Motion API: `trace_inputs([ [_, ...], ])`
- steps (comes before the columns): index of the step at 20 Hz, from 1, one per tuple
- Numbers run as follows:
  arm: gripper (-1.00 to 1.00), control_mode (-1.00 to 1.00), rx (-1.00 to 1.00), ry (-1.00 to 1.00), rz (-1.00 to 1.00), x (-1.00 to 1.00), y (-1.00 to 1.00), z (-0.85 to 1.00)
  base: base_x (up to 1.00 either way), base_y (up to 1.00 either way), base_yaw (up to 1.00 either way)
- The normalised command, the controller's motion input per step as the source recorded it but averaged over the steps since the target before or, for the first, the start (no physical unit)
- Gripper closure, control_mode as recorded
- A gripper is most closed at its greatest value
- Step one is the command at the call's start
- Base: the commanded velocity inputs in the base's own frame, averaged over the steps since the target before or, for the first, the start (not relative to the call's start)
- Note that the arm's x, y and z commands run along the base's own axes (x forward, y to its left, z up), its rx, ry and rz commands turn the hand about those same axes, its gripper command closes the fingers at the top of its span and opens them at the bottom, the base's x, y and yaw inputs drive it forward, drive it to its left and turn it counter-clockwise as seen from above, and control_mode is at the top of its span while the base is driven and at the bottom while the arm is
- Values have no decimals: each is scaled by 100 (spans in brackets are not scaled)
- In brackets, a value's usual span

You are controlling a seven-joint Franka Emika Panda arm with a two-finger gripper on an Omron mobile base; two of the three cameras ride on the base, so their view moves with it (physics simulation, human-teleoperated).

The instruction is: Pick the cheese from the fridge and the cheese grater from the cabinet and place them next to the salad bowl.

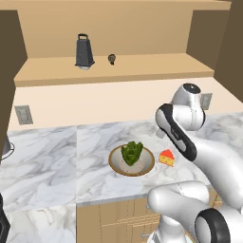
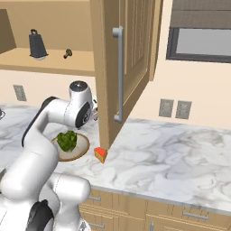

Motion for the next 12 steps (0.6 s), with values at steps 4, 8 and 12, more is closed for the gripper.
trace_inputs([
  [4, -100, -100, 16, -11, 0, -16, 26, 59, 0, 0, 0],
  [8, -100, -100, 21, -6, 0, -5, 35, 59, 0, 0, 0],
  [12, -100, -100, 19, -5, 0, -2, 36, 53, 0, 0, 0],
])
